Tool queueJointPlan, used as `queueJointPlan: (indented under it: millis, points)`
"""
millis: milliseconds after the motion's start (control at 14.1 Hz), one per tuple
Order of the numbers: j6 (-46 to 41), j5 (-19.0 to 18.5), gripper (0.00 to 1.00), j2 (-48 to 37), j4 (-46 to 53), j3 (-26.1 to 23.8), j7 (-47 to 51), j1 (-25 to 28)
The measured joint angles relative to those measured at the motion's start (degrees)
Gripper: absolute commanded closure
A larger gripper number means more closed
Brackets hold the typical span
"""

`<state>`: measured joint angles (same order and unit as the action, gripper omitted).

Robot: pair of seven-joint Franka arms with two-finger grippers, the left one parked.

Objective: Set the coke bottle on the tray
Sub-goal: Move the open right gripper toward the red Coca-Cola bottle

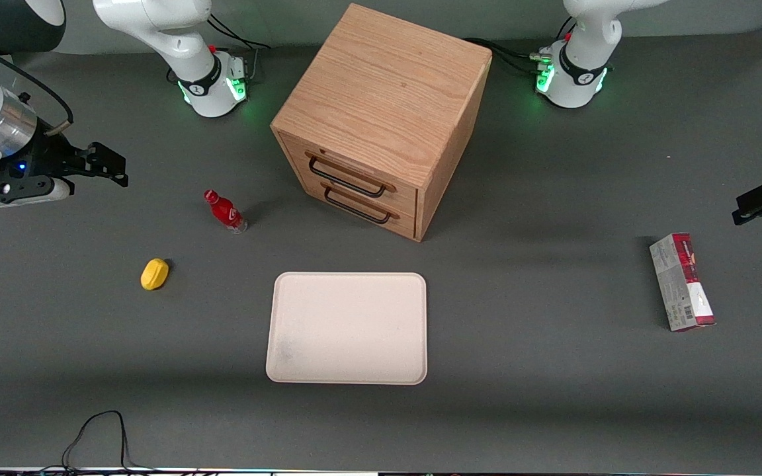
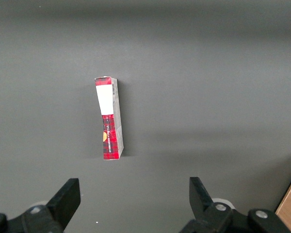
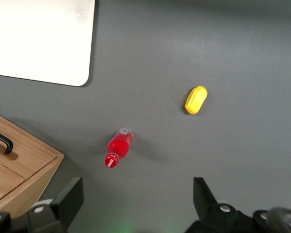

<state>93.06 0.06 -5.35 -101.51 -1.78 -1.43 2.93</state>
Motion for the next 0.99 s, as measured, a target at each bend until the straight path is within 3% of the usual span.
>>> queueJointPlan:
  millis: [355, 993]
  points:
    - [-1.54, 1.27, 0.0, 0.37, 1.3, 0.13, -0.72, -3.31]
    - [-3.94, 1.61, 0.0, 1.44, 4.23, -0.52, -0.44, -2.64]
